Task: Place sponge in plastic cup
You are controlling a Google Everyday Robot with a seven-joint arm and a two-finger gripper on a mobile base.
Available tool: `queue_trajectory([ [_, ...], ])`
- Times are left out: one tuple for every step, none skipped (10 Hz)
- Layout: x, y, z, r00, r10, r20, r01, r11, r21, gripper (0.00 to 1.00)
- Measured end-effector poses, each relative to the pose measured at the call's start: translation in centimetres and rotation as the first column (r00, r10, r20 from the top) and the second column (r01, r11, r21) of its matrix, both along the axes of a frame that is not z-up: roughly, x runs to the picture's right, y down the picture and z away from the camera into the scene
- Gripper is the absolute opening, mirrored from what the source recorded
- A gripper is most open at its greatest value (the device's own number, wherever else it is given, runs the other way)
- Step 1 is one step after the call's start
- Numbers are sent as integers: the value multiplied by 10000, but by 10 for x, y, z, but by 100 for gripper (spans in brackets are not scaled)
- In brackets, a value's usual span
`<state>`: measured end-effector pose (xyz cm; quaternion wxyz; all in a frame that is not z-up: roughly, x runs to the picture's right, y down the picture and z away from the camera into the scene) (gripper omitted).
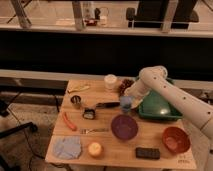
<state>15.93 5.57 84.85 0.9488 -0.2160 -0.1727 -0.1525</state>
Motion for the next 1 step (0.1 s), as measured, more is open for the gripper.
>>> queue_trajectory([
  [0, 0, 0, 10000, -16, 14, 16, 10000, -7, 63],
])
